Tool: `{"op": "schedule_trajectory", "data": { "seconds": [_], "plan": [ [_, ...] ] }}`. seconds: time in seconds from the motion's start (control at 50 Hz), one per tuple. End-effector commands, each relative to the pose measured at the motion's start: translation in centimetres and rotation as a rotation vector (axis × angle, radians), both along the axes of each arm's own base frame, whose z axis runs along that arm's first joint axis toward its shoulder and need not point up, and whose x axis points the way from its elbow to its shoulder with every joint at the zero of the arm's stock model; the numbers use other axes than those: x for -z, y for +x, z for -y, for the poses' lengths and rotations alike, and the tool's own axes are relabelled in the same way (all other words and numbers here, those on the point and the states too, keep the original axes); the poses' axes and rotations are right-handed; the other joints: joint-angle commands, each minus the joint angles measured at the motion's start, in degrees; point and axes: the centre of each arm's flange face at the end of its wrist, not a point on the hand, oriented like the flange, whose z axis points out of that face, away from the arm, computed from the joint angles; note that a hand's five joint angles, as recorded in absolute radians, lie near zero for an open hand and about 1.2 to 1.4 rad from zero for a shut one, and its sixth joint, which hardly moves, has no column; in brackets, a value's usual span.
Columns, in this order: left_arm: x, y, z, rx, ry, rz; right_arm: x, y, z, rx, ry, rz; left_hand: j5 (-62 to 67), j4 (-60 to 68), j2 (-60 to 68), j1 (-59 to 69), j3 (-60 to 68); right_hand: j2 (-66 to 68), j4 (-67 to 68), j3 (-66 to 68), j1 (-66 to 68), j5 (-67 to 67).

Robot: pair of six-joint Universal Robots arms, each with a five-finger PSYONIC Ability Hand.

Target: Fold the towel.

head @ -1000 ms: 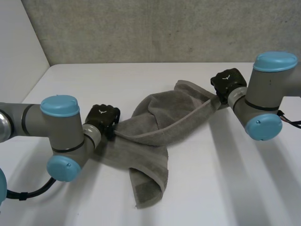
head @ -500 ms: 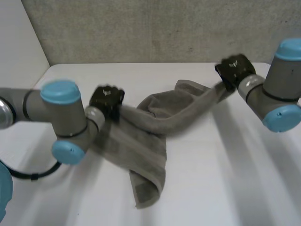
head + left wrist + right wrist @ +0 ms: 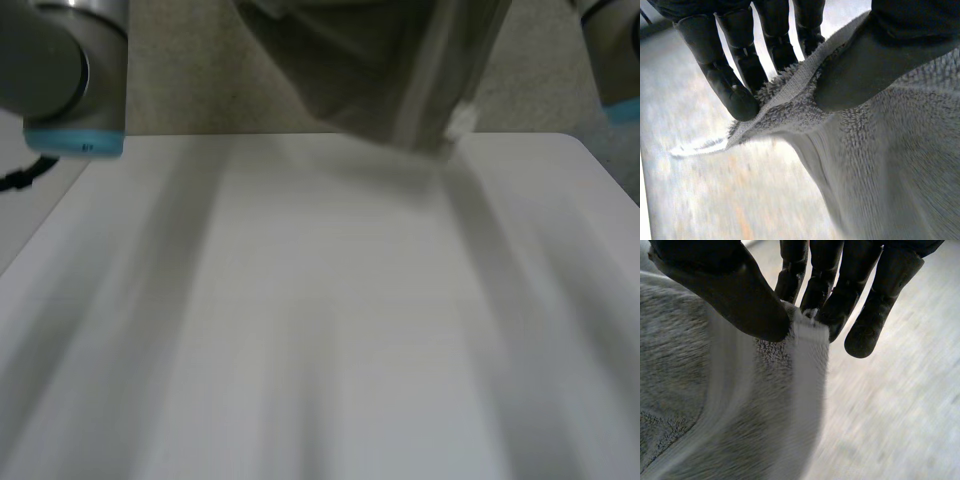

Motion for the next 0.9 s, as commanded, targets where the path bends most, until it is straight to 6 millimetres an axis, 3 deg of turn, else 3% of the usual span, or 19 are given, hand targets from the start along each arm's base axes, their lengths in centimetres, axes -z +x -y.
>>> {"op": "schedule_trajectory", "data": {
  "seconds": [0.02,0.12,0.22,0.26,0.3,0.32,0.34,0.36,0.4,0.42,0.46,0.54,0.6,0.68,0.78,0.8,0.82,0.88,0.9],
  "plan": [
    [7.0,2.2,0.3,-0.05,0.22,0.095,5.1,0.4,-1.9,-0.005,0.285,-0.3,-14.9,-6.3,-4.6,-0.5,-8.1,3.9,3.5,3.3,3.6,3.0],
    [9.3,3.8,-0.7,-0.076,0.313,0.127,7.3,0.4,-4.4,0.018,0.413,-0.528,-14.9,-6.3,-4.6,-0.5,-8.1,3.9,3.5,3.3,3.6,3.0],
    [9.2,5.1,-3.0,-0.085,0.372,0.15,8.0,-0.8,-7.2,0.002,0.567,-0.665,-14.9,-6.3,-4.6,-0.5,-8.1,3.9,3.5,3.3,3.6,3.0],
    [8.7,5.4,-3.8,-0.078,0.381,0.157,7.3,-1.0,-8.0,-0.002,0.581,-0.662,-14.9,-6.3,-4.6,-0.5,-8.1,3.9,3.5,3.3,3.6,3.0],
    [8.0,5.7,-4.5,-0.073,0.379,0.162,4.8,-1.4,-9.3,0.004,0.556,-0.607,-14.9,-6.3,-4.6,-0.5,-8.1,3.9,3.5,3.3,3.6,3.0],
    [7.1,6.1,-5.2,-0.067,0.365,0.165,4.8,-1.4,-9.3,0.004,0.555,-0.607,-14.9,-6.3,-4.6,-0.5,-8.1,3.9,3.5,3.3,3.6,3.0],
    [6.0,6.4,-5.8,-0.061,0.344,0.165,3.1,-1.7,-10.1,0.004,0.53,-0.562,-14.9,-6.3,-4.6,-0.5,-8.1,3.9,3.5,3.3,3.6,3.0],
    [6.0,6.4,-5.9,-0.061,0.344,0.165,3.0,-1.7,-10.1,0.004,0.53,-0.562,-14.9,-6.3,-4.6,-0.5,-8.1,3.9,3.5,3.3,3.6,3.0],
    [4.1,6.7,-7.1,-0.041,0.299,0.169,-0.2,-2.3,-12.0,-0.002,0.472,-0.485,-14.9,-6.3,-4.6,-0.5,-8.1,3.9,3.5,3.3,3.6,3.0],
    [4.1,6.7,-7.1,-0.04,0.299,0.169,-0.3,-2.3,-12.0,-0.002,0.472,-0.485,-14.9,-6.3,-4.6,-0.5,-8.1,3.9,3.5,3.3,3.6,3.0],
    [2.6,6.8,-8.0,-0.023,0.259,0.171,-2.3,-2.6,-12.9,0.008,0.425,-0.435,-14.9,-6.3,-4.6,-0.5,-8.1,3.9,3.5,3.3,3.6,3.0],
    [1.8,6.7,-8.5,-0.009,0.232,0.177,-3.2,-2.7,-13.4,0.007,0.402,-0.425,-14.9,-6.3,-4.6,-0.5,-8.1,3.9,3.5,3.3,3.6,3.0],
    [2.0,6.6,-8.5,0.006,0.242,0.193,-2.8,-2.5,-13.3,-0.001,0.421,-0.436,-14.9,-6.3,-4.6,-0.5,-8.1,3.9,3.5,3.3,3.6,3.0],
    [3.4,6.3,-7.6,0.018,0.295,0.22,-1.5,-2.3,-12.7,-0.004,0.47,-0.46,-14.9,-6.3,-4.6,-0.5,-8.1,3.9,3.5,3.3,3.6,3.0],
    [9.2,5.2,-3.9,-0.015,0.454,0.357,3.0,-1.2,-10.0,-0.01,0.557,-0.558,-14.9,-6.3,-4.6,-0.5,-8.1,3.9,3.5,3.3,3.6,3.0],
    [9.2,5.2,-3.9,-0.015,0.455,0.358,3.0,-1.2,-10.0,-0.01,0.557,-0.558,-14.9,-6.3,-4.6,-0.5,-8.1,3.9,3.5,3.3,3.6,3.0],
    [11.2,5.0,-2.9,-0.027,0.499,0.413,4.2,-1.0,-9.1,-0.005,0.57,-0.582,-14.9,-6.3,-4.6,-0.5,-8.1,3.9,3.5,3.3,3.6,3.0],
    [13.6,4.3,-1.2,-0.056,0.533,0.511,6.6,-0.3,-7.4,0.016,0.581,-0.62,-14.9,-6.3,-4.6,-0.5,-8.1,3.9,3.5,3.3,3.6,3.0],
    [13.6,4.3,-1.2,-0.056,0.533,0.512,6.6,-0.3,-7.4,0.016,0.581,-0.621,-14.9,-6.3,-4.6,-0.5,-8.1,3.9,3.5,3.3,3.6,3.0]
  ]
}}
